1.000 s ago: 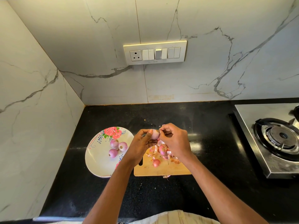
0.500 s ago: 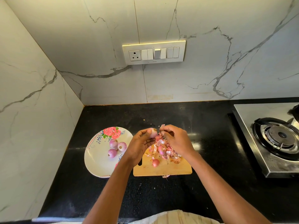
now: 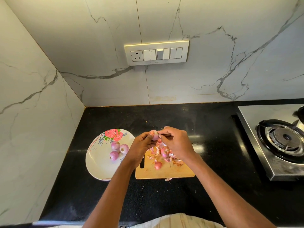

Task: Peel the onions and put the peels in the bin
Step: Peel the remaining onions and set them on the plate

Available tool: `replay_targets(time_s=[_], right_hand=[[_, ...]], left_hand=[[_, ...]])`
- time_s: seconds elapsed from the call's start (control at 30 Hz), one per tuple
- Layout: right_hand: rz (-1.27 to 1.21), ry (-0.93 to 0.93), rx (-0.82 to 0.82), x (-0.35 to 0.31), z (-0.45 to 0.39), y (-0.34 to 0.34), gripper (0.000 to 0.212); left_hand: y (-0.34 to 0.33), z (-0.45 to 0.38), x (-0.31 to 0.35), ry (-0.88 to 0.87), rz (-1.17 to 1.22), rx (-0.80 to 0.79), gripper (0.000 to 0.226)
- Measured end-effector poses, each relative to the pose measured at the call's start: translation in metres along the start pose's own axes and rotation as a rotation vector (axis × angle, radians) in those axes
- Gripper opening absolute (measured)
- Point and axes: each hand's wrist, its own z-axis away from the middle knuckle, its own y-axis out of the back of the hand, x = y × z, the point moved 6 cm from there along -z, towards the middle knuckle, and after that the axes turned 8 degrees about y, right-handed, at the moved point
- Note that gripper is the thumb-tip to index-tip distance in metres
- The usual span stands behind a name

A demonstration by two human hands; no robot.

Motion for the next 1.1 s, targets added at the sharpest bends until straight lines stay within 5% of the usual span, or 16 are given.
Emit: replay_targets(time_s=[0.23,0.7,0.93,1.1], right_hand=[[0.061,-0.058,0.067,0.005,0.004,-0.001,0.017],[0.118,-0.198,-0.211,0.025,0.01,-0.008,0.034],[-0.001,-0.175,-0.123,0.015,0.0,-0.006,0.016],[-0.106,-0.178,-0.054,0.006,-0.006,-0.006,0.021]], left_hand=[[-0.005,-0.003,-0.008,0.006,-0.078,-0.009,0.034],[0.007,-0.006,-0.012,0.054,0.128,0.038,0.023],[0.008,-0.006,-0.009,0.037,0.109,0.063,0.022],[0.004,-0.007,-0.006,-0.002,0.048,0.063,0.026]])
